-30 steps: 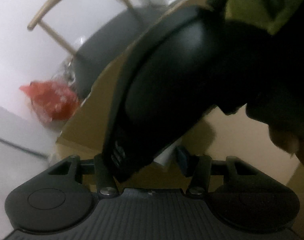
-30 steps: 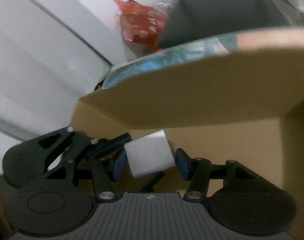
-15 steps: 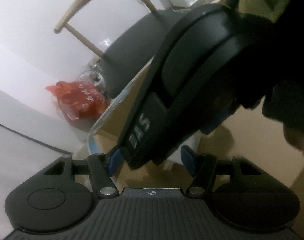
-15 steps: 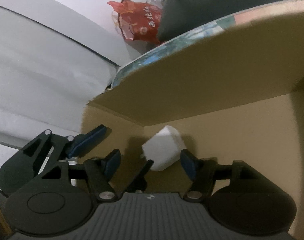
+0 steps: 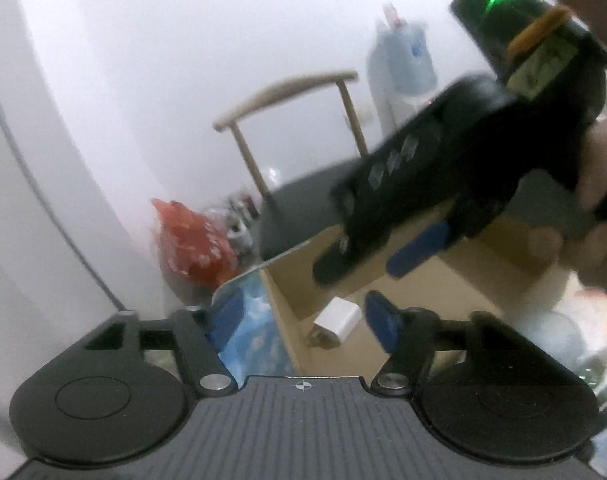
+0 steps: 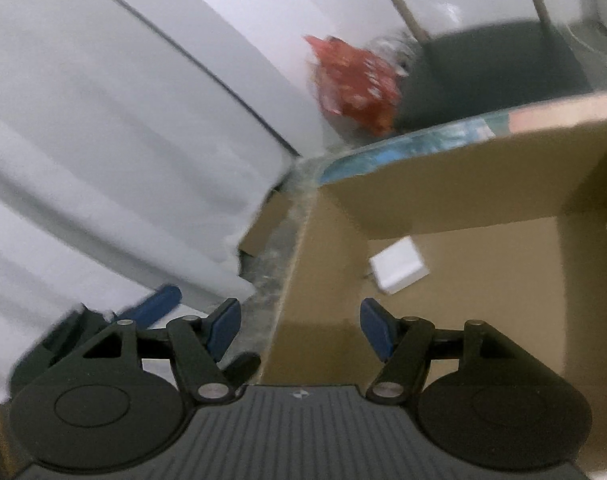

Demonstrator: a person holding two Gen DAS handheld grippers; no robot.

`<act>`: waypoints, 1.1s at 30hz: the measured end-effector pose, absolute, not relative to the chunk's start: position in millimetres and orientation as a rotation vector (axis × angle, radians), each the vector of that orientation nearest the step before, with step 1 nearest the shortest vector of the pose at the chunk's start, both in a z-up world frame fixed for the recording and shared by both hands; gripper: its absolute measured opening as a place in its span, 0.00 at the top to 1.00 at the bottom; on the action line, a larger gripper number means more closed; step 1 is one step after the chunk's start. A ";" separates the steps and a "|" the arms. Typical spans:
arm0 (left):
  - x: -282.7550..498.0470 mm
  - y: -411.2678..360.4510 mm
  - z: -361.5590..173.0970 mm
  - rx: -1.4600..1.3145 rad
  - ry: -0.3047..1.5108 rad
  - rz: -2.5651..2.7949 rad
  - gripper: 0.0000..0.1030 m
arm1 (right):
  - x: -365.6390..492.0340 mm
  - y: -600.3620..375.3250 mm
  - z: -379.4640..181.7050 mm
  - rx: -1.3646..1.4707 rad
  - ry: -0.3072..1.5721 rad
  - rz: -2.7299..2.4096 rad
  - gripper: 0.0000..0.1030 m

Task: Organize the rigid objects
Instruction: 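Open both tools to drop the charger into the box, then move both tools back over the table objects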

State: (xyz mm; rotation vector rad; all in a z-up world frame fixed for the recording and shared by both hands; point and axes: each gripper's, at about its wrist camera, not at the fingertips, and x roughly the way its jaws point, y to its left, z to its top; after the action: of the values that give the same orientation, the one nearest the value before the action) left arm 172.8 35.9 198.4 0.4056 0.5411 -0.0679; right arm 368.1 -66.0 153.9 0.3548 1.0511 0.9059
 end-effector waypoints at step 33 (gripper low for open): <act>43.8 -64.0 7.5 0.010 0.474 -0.102 0.29 | 154.6 -301.0 20.4 0.377 0.790 0.714 0.37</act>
State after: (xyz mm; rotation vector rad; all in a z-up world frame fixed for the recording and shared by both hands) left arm 43.8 -64.0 7.5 0.0101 0.4742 -0.1019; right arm 154.6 -301.0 20.4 0.3773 0.7898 0.7136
